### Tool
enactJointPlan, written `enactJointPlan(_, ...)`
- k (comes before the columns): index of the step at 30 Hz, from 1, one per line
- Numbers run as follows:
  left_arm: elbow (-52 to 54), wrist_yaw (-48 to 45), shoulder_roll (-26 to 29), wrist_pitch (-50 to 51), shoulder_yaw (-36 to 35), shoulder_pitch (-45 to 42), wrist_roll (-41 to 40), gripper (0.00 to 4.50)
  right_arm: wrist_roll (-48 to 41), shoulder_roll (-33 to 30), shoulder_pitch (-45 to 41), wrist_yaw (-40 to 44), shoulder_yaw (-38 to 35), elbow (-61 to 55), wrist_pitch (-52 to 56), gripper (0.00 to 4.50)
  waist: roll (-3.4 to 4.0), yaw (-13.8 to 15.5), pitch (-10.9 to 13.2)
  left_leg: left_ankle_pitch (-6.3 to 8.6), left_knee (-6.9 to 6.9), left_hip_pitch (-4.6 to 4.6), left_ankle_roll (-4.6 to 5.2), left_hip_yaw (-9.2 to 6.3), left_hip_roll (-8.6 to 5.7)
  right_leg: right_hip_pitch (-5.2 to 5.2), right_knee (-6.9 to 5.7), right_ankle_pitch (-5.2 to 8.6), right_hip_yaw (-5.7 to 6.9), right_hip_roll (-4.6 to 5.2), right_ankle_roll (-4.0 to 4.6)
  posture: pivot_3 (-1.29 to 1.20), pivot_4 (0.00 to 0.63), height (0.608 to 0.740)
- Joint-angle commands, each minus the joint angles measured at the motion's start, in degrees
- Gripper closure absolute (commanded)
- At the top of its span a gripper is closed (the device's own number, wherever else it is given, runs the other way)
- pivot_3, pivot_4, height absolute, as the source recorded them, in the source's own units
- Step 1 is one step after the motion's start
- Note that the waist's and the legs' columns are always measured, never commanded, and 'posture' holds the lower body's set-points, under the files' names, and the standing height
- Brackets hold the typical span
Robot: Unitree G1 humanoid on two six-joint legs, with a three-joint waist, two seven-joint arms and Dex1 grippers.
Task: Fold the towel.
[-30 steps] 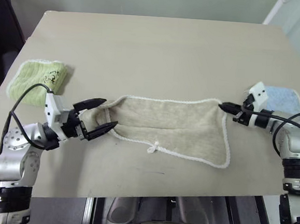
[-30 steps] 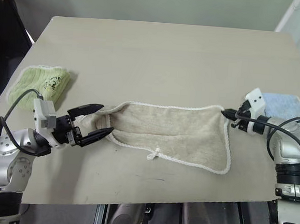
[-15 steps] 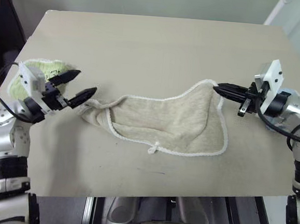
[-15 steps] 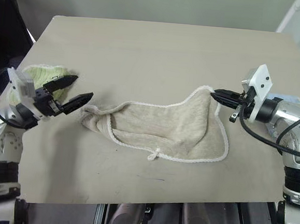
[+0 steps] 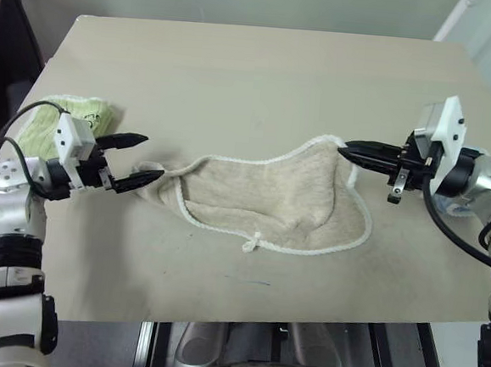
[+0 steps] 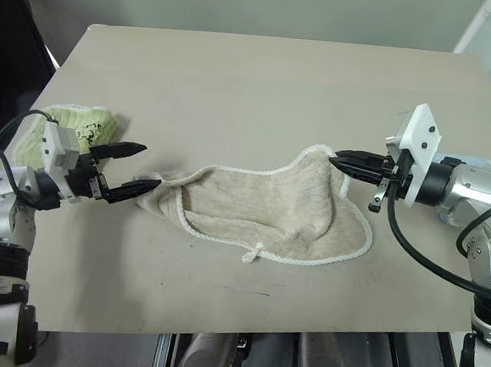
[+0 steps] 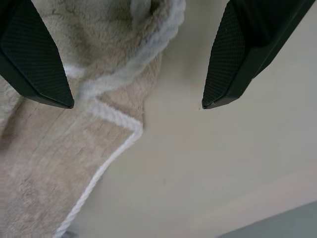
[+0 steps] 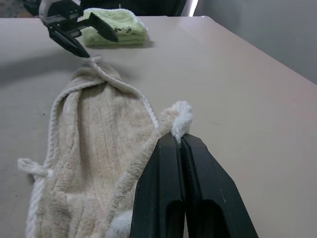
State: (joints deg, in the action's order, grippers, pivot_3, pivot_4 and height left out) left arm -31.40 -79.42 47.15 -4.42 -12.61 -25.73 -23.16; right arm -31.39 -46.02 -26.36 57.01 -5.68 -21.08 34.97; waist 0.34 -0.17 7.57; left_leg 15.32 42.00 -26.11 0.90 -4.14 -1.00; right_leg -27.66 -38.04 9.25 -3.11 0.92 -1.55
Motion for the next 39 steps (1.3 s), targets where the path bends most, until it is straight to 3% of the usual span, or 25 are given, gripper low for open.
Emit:
enactJointPlan(1,-3.1,-4.3,1.8,-5.4,2.3,-2.6,3.2,0.00,-0.9,-1.1,-0.1,-0.5,-1.9,-2.1,-0.2,4.48,0.00,0.0,0.0,0.00,0.00,0.00,0.00,0.00,0.00,-0.02,0.00,0.00,0.00,0.00,0.00,0.00,0.150,0.703)
enactJointPlan(8,-7.9,-12.6,2.5,-6.6,7.0,-9.2,4.5,0.00,-0.3,-1.6,-0.4,-0.3,-1.1,-1.5,-0.7,4.48,-0.01,0.0,0.0,0.02,0.03,-0.14,0.02,0.00,0.01,-0.13,-0.01,-0.01,0.00,0.00,-0.01,0.00,0.150,0.703)
enactJointPlan(14,-13.1,-13.1,4.9,-9.4,13.5,-14.1,2.7,0.00,-0.5,-1.5,-0.1,-0.5,-0.9,-2.2,-0.7,4.48,0.00,0.0,0.0,0.02,0.04,-0.22,0.01,0.01,0.02,-0.23,-0.01,-0.03,0.00,0.00,-0.05,0.00,0.150,0.703)
enactJointPlan(17,-13.3,-13.1,7.4,-8.1,18.7,-15.3,-0.1,0.62,-0.3,-1.6,0.2,-0.5,-0.9,-2.2,-0.9,4.50,-0.01,0.0,0.0,0.02,0.04,-0.28,0.01,0.01,0.02,-0.28,-0.01,-0.04,0.00,0.00,-0.06,0.00,0.150,0.703)
enactJointPlan(21,-13.5,-13.1,9.9,-9.6,24.6,-16.7,-3.4,2.00,-0.4,-1.8,0.7,-0.5,-1.2,-2.6,-0.9,4.50,-0.01,0.0,0.0,0.01,0.05,-0.33,0.01,0.01,0.02,-0.33,-0.01,-0.05,0.00,0.00,-0.07,0.00,0.150,0.703)
enactJointPlan(39,-17.1,-13.1,13.1,-16.3,42.0,-24.0,-8.7,2.00,0.2,-2.6,1.7,-0.7,-0.9,-2.6,-1.5,4.50,-0.01,0.2,0.0,-0.02,0.09,-0.43,0.01,0.02,0.02,-0.38,-0.02,-0.06,0.03,0.00,-0.09,0.00,0.150,0.703)
